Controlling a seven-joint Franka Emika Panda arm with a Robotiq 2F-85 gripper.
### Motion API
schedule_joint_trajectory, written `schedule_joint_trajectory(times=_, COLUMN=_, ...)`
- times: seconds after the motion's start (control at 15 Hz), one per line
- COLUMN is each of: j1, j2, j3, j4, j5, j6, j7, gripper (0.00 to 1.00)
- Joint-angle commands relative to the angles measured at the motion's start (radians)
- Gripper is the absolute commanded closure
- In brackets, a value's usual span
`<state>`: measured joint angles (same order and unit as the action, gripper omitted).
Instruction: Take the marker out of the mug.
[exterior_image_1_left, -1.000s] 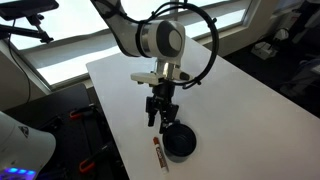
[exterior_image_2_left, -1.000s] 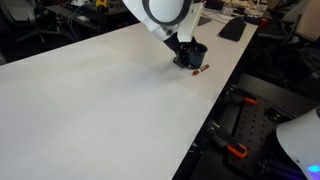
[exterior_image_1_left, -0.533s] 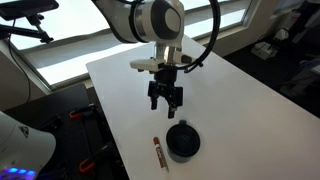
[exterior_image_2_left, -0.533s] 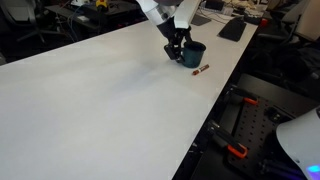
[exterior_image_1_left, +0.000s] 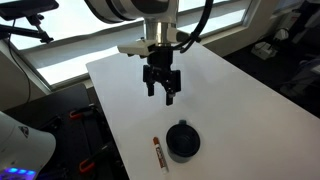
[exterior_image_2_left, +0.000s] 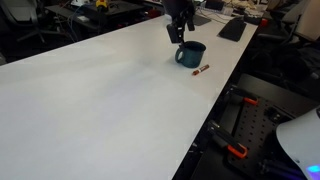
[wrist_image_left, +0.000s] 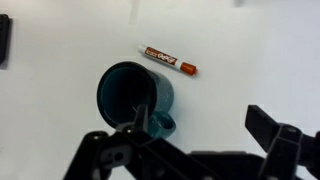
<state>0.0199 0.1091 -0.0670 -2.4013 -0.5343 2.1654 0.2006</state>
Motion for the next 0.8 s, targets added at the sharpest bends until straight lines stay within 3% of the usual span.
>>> schedule_joint_trajectory(times=0.0, j1=-0.029, j2=-0.125, j3=0.005, j4=-0.095, j5=0.052, j6=0.094, j7=-0.087, gripper=0.0)
schedule_joint_trajectory(times=0.07, j1=-0.034, j2=-0.137, j3=0.003, j4=-0.103, j5=0.06, j6=0.099, j7=-0.097, gripper=0.0)
schedule_joint_trajectory(times=0.13, j1=-0.027, j2=-0.072, j3=0.011, j4=-0.048, j5=0.038, j6=0.063, j7=-0.056, gripper=0.0)
schedule_joint_trajectory(times=0.73, j1=-0.037, j2=-0.11, j3=0.012, j4=-0.077, j5=0.047, j6=0.074, j7=-0.075, gripper=0.0)
